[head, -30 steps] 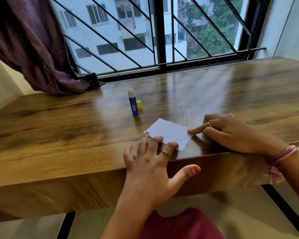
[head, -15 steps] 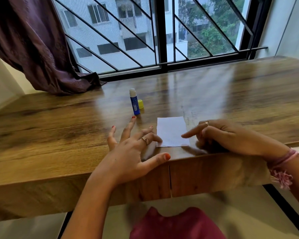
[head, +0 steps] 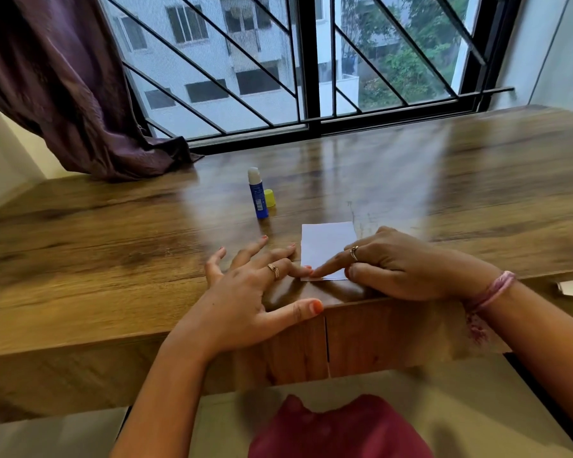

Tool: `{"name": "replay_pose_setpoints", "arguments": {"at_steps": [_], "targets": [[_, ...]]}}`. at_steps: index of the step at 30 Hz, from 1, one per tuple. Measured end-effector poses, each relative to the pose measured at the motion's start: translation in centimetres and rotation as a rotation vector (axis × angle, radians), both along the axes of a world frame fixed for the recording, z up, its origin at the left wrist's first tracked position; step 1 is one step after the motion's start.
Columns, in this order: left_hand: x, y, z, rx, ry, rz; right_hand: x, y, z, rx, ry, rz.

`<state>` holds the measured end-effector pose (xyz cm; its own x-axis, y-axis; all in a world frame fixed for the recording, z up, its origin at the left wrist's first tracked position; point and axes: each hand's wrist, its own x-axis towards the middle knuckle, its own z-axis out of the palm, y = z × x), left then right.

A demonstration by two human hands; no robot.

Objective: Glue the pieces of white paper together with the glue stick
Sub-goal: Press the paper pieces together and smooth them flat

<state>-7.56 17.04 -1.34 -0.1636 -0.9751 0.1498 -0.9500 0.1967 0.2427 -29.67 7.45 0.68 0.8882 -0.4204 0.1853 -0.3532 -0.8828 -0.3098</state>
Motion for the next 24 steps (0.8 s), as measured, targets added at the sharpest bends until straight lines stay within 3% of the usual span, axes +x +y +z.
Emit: {"name": "replay_pose_setpoints", "arguments": {"at_steps": [10, 24], "targets": [[0.2, 0.0, 0.1, 0.007, -0.066, -0.007, -2.0, -0.7, 0.5, -0.091, 0.085, 0.004], [0.1, 0.0, 0.0, 0.021, 0.016, 0.026, -4.7, -0.9, 0.1, 0.081, -0.022, -0.064]]}}
